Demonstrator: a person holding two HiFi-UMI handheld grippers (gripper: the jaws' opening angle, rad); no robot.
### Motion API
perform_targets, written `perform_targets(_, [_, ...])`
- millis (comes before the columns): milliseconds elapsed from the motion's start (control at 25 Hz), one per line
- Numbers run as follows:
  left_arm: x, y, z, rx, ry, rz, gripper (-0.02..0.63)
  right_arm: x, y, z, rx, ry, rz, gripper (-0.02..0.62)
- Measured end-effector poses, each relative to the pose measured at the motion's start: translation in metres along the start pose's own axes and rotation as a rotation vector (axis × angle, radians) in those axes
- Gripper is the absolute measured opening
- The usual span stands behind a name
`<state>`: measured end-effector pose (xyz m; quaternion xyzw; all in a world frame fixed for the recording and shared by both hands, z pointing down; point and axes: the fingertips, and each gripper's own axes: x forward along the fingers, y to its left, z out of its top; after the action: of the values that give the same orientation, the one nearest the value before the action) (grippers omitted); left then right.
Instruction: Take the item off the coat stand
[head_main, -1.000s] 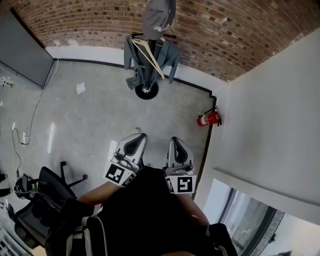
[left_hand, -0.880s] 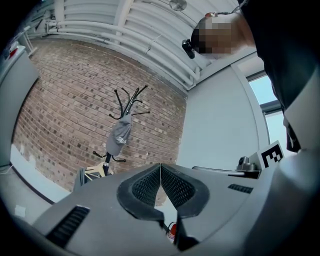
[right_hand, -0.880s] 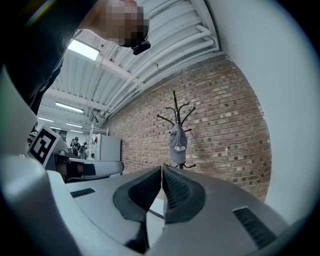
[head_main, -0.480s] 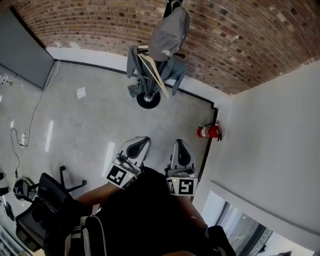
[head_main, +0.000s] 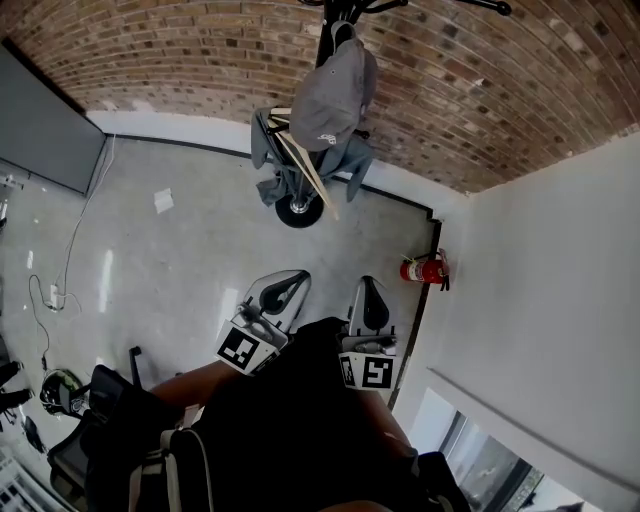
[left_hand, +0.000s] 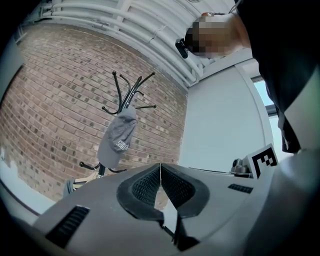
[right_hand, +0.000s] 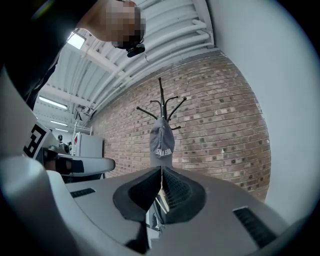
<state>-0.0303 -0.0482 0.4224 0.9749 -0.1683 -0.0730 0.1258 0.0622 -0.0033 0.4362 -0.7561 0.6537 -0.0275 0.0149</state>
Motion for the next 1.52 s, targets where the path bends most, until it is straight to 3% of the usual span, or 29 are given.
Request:
perform_targets(200, [0.040,0.006,0.003,0.027,0.000,0.026,0.020,0.028,-0.023,0.009,-0.021,-0.023,0.077,0.021])
perform_targets(440, [0.081,0.015,0.016,0.029,-0.066,0.126,0.020,0.058,-0.057,0.023,-0.030,-0.027,0.164,0.021])
perform_targets(760, [0.118,0.038,0.033,0.123,-0.127,0.263,0.024,0.088,-0.082,0.014,-0.013,-0.019,0.252,0.021])
perform_targets(1120, [0.142,0.069,0.058,0.188,-0.176,0.432,0.154,0.096,-0.104,0.013,0.001,-0.029,0.297,0.020])
perform_targets(1520, [0.171,0.083,0.083,0.255,-0.202,0.489,0.198,0.091,-0.123,0.014,0.015,-0.050,0.289,0.021])
